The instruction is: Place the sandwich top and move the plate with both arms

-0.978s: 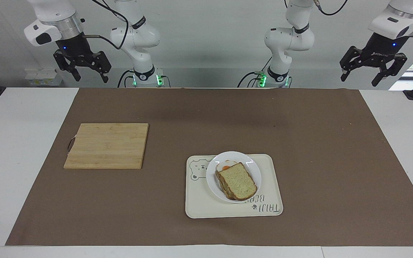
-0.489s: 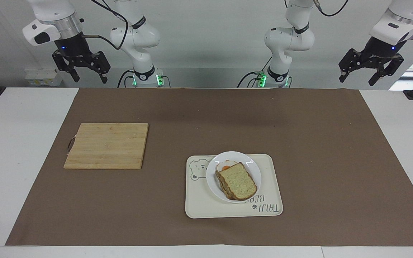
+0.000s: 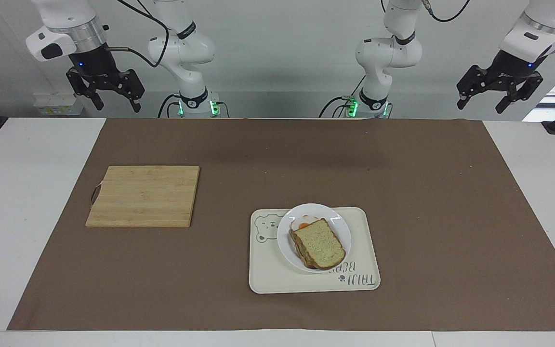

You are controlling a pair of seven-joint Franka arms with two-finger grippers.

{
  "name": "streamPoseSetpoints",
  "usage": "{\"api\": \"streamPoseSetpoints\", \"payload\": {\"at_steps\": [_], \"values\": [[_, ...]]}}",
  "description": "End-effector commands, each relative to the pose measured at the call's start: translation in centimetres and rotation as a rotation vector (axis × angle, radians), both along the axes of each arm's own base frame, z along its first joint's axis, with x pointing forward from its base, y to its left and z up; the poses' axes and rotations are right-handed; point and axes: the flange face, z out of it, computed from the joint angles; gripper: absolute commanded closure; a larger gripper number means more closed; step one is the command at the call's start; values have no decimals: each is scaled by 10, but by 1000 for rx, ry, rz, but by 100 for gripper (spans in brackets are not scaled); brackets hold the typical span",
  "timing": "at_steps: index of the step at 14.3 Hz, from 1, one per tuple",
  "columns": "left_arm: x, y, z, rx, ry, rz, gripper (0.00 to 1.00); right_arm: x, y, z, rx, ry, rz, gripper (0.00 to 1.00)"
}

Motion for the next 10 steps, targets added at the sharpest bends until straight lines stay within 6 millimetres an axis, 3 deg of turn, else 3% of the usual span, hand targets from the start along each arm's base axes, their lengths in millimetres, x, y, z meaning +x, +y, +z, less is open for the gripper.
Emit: {"api": "streamPoseSetpoints", "payload": {"at_steps": [1, 10], "values": [[-7, 3, 4, 45, 11, 14, 0, 0, 1, 2, 17, 5, 23, 0], [-15, -6, 7, 57, 16, -6, 0, 0, 0, 2, 17, 5, 22, 0]]}}
